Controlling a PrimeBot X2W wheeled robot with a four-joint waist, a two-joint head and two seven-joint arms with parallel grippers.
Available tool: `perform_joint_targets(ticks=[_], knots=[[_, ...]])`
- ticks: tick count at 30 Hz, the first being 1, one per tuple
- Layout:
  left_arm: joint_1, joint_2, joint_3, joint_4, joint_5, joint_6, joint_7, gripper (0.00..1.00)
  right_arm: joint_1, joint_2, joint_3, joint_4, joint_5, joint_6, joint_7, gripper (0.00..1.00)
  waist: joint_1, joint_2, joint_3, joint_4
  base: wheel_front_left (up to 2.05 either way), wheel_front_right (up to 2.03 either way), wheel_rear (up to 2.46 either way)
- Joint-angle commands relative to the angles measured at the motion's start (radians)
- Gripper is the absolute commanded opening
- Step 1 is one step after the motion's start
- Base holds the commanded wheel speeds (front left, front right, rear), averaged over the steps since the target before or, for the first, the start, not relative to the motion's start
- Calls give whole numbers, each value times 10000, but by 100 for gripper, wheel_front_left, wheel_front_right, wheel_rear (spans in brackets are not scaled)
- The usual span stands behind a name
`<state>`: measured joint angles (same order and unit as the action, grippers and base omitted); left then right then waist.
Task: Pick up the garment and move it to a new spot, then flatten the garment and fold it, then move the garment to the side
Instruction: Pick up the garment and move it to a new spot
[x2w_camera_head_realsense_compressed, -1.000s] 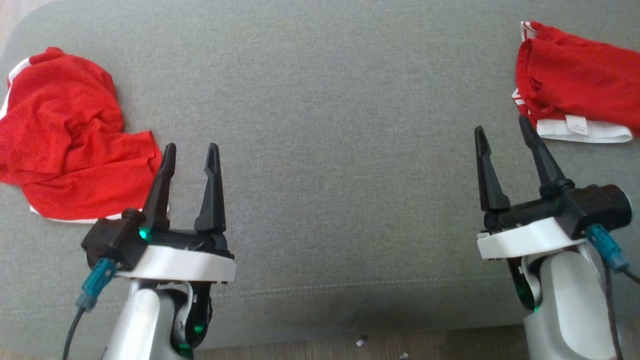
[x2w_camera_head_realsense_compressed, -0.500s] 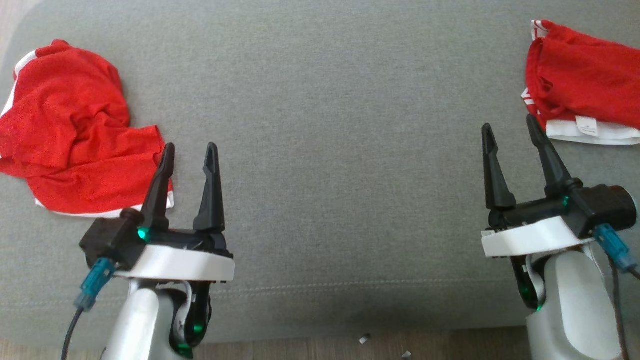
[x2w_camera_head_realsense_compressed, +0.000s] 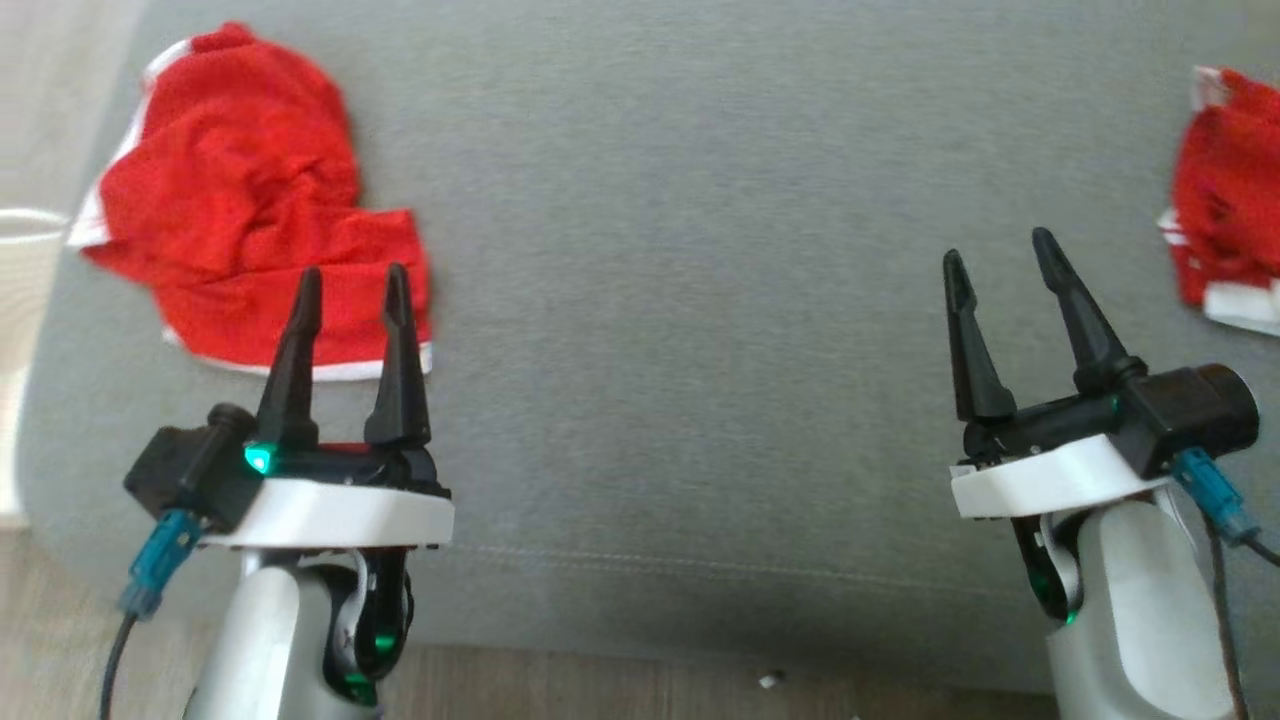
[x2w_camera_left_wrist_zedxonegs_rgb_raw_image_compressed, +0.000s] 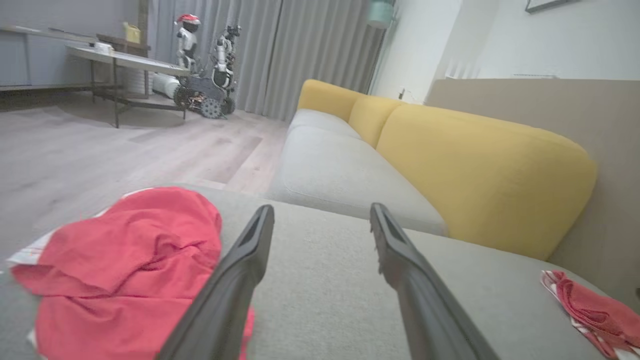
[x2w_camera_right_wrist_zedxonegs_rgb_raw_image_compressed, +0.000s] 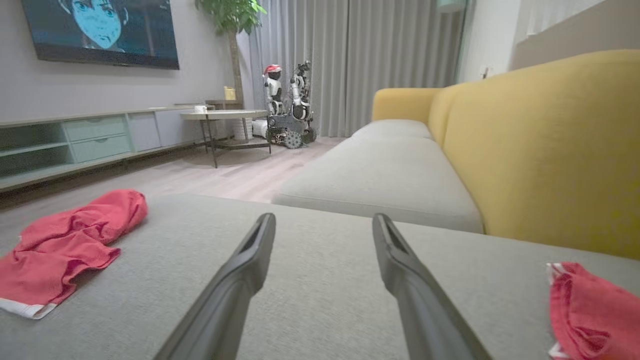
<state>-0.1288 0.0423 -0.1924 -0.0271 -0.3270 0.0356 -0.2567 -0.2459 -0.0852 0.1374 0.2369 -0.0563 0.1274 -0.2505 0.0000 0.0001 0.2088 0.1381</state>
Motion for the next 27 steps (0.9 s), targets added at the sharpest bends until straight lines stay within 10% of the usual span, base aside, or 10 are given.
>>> perform_joint_targets(ticks=[1, 15, 27], knots=[[-249, 79, 390, -387, -37, 70, -51, 100, -19, -96, 311, -325, 94, 33, -112, 100, 0, -1, 32, 537, 0, 0, 0], [436, 79, 796, -572, -307, 258, -51, 100, 135, -265, 884, -113, 335, 33, 11, 100, 0, -1, -366, 2591, 0, 0, 0], [482, 79, 1647, -514, -212, 83, -51, 100, -15, -225, 1223, -190, 430, 33, 231, 100, 0, -1, -218, 2618, 0, 0, 0]])
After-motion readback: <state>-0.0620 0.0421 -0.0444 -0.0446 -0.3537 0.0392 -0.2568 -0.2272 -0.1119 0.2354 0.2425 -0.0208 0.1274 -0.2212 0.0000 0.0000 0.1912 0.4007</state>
